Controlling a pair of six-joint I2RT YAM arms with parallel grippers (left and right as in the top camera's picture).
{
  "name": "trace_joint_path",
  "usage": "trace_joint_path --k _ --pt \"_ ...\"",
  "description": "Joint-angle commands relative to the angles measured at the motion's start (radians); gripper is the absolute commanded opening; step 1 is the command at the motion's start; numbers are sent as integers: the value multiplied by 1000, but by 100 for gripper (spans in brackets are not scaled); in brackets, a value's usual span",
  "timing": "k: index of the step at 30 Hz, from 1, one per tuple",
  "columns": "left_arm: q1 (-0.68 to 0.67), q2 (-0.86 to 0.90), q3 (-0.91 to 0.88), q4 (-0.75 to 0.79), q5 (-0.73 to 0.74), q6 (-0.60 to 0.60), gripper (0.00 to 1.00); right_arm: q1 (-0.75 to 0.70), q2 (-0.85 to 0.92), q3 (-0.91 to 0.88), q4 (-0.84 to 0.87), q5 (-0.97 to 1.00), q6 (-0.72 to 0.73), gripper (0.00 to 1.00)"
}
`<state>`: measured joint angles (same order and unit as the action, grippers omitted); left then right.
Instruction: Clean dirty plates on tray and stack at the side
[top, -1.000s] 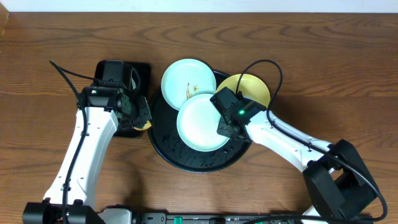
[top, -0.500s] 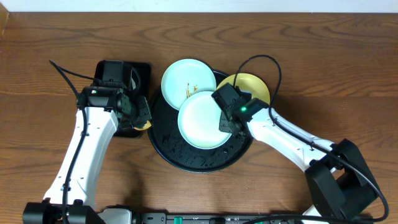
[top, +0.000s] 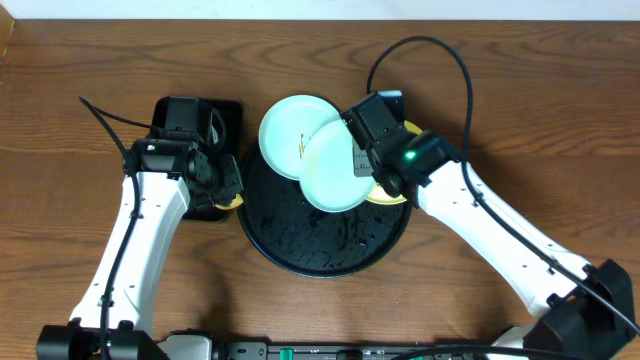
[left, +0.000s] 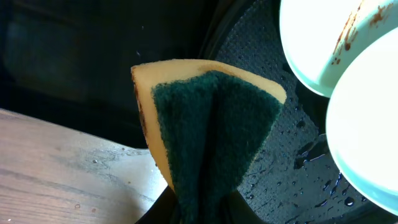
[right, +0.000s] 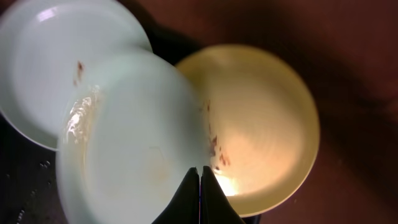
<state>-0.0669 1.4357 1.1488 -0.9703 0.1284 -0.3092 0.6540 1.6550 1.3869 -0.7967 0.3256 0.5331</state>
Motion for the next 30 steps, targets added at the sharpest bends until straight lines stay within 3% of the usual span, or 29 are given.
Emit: trace_joint_path --k 1,8,11,12,15,19,20,22,23,26,27,29,30 --pt "5 -1 18 -5 -5 17 15 -5 -27 40 -8 45 -80 2" --pt "5 -1 18 0 -5 17 16 10 -28 51 -37 58 -128 2" --pt "5 -1 18 4 -5 17 16 15 -27 51 -76 51 -54 2" --pt "5 -1 18 5 -5 17 16 14 -27 51 -87 37 -30 10" --pt "5 -1 18 6 -5 17 16 7 -21 37 -106 -28 85 63" --pt "5 -1 18 5 -5 17 16 -11 8 3 -113 -89 253 77" --pt "5 -1 18 2 -5 17 16 -18 24 -2 -113 -100 280 76" --pt "5 -1 18 -4 -5 17 17 -27 58 -3 -112 -126 296 46" --pt "5 -1 18 -6 -5 18 16 -31 77 -4 -111 -142 298 45" --pt "5 -1 18 -13 -5 18 16 -37 137 -4 -113 -175 332 54" --pt "5 -1 18 -13 -6 18 16 -40 159 -4 -113 -184 351 50" --pt "5 -1 18 -15 -6 18 17 -43 191 -4 -114 -190 386 30" --pt "5 -1 18 -16 -5 18 16 -46 208 -4 -114 -198 400 29"
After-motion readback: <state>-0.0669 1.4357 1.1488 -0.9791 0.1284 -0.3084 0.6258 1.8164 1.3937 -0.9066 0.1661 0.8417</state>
